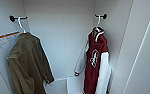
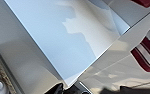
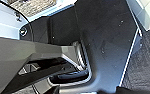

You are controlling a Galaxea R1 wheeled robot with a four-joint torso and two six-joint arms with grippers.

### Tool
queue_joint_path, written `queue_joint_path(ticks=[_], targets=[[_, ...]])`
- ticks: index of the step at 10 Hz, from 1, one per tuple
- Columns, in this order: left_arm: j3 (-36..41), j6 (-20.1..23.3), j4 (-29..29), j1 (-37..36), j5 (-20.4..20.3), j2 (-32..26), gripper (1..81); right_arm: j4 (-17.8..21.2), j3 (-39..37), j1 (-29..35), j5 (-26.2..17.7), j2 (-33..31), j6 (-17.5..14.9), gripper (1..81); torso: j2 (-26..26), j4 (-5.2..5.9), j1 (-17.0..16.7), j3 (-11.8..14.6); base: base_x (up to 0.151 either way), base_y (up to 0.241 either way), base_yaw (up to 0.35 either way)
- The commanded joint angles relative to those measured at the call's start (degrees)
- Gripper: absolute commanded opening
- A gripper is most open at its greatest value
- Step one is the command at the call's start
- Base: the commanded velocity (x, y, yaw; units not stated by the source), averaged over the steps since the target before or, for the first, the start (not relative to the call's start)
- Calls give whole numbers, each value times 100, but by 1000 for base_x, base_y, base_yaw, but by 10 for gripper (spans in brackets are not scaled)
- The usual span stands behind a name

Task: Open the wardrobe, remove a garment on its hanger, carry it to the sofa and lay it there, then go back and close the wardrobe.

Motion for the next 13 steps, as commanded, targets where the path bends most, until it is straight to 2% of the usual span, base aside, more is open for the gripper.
queue_joint_path(ticks=[1, 6, 8, 13], targets=[[527, -421, -138, -1442, 625, -349, 811, -35, 46, 223, -294, 44, -6, 811, 0, 0, 0, 0, 0, 0, 0], [765, -1468, -147, -3076, 1101, -297, 811, -35, 46, 232, -294, 62, -6, 811, 2, 0, -2, -2, 0, 0, 0], [703, -1687, -148, -3516, 1189, -130, 811, -35, 46, 241, -294, 71, 2, 811, 2, 0, 2, -2, 0, 0, 0], [975, -3269, -165, -5054, 1189, 178, 811, -27, 46, 232, -294, 62, 2, 811, 6, 0, 9, -7, 0, 0, 0]])
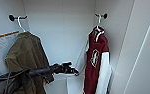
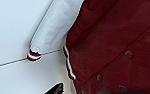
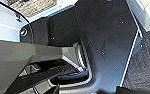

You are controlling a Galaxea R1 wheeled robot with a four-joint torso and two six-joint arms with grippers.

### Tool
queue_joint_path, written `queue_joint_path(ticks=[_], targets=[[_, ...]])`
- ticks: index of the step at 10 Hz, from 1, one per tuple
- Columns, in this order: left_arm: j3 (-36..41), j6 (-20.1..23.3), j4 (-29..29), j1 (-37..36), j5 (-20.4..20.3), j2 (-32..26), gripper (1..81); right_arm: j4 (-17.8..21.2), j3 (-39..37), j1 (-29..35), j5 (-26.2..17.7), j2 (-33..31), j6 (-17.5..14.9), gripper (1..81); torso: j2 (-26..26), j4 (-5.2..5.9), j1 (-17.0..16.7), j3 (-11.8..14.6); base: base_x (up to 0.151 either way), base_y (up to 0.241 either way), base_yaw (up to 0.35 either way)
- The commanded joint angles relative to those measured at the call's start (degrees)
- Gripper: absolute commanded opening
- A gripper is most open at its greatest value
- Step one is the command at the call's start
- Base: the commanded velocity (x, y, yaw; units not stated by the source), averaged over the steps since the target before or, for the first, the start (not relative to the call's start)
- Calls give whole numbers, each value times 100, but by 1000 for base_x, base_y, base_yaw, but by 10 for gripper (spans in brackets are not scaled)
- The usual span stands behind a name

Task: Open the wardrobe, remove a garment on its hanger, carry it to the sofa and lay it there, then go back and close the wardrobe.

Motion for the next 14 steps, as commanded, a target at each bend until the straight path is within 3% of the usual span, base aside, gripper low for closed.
queue_joint_path(ticks=[1, 4, 6, 11, 14], targets=[[353, -1026, -49, -1904, 8, 184, 811, -24, 41, 209, -287, 67, 0, 811, 0, 0, 0, 0, 0, 0, 0], [494, -2222, -93, -2730, -133, 343, 811, -24, 41, 192, -287, 93, 0, 811, 2, 0, 2, -2, 0, 0, 0], [476, -2583, -549, -3179, -368, 422, 811, -24, 41, 209, -287, 111, 0, 811, 2, 0, 2, -2, 0, 0, 0], [134, -2847, -1244, -3901, -1274, 492, 811, -16, 41, 165, -287, 137, 9, 811, 2, 0, 2, -4, 0, 0, 0], [-323, -2970, -1288, -4155, -1363, 878, 811, 29, 41, 95, -216, 84, 35, 811, 2, 0, 2, -4, 0, 0, 0]])
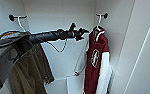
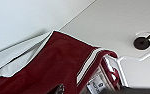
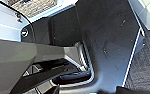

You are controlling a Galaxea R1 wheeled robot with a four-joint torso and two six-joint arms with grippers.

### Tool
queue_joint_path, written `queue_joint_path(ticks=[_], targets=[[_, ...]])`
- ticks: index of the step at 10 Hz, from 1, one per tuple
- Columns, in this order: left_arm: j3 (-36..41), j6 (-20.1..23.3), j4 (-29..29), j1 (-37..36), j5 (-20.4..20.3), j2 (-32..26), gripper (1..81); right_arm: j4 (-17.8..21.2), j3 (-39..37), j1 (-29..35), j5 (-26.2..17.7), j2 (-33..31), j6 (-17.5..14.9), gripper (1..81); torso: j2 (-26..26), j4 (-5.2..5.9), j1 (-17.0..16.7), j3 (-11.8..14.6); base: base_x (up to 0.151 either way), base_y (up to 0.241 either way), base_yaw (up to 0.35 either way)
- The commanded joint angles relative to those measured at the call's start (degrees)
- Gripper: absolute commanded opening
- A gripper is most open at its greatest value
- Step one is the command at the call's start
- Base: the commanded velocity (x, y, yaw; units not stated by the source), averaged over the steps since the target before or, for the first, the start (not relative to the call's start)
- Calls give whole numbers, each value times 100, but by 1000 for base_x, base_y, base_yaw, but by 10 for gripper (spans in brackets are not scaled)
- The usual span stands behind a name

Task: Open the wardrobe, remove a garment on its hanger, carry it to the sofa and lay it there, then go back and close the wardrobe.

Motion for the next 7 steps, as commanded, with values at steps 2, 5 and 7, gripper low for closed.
queue_joint_path(ticks=[2, 5, 7], targets=[[-353, -126, -85, -1434, -142, 418, 811, 9, 41, 58, -240, 41, 2, 811, 2, 0, 0, 0, 0, 0, 0], [-415, -162, -85, -1487, -159, 612, 811, 0, 50, 49, -240, 41, -6, 811, 2, -85, 0, 0, 0, 0, 0], [-423, -170, -85, -1487, -168, 647, 811, 9, 50, 40, -240, 41, -15, 811, 2, -295, 2, 0, 0, 0, 0]])
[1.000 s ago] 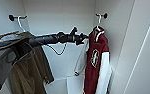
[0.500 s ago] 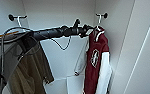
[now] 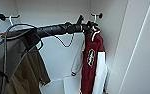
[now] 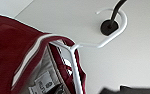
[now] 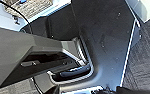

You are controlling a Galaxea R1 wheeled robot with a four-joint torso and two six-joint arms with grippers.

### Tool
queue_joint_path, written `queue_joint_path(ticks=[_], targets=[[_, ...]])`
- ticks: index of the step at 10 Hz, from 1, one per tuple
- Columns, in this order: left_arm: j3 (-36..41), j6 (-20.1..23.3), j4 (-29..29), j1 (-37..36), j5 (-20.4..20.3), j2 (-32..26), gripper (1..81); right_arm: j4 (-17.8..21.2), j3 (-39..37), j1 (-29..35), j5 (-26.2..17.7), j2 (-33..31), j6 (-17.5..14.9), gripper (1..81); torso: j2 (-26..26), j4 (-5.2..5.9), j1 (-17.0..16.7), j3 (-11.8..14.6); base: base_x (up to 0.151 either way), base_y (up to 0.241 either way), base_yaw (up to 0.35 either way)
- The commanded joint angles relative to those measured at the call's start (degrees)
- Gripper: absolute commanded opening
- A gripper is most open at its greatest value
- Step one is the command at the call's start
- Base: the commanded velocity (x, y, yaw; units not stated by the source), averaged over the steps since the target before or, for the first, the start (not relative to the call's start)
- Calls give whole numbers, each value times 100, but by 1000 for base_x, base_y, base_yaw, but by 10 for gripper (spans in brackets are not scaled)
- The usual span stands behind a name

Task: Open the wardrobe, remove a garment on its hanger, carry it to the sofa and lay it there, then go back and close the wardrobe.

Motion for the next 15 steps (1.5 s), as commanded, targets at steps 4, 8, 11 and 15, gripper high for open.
queue_joint_path(ticks=[4, 8, 11, 15], targets=[[-474, -17, 78, -874, -579, 172, 811, -17, 58, 132, -289, 73, -1, 811, 0, 2, 0, 0, 0, 0, 0], [-712, -17, 316, -742, -1081, 400, 811, -17, 137, 10, -271, 90, 16, 811, 2, 2, 0, -2, 0, 0, 0], [-792, -17, 517, -786, -1274, 629, 811, -25, 155, -43, -263, 108, 16, 811, 2, 2, 0, -2, 0, 0, 0], [-721, -34, 825, -821, -1951, 726, 811, -17, 173, -105, -262, 117, 16, 811, 2, 2, 0, -2, 0, 0, 0]])
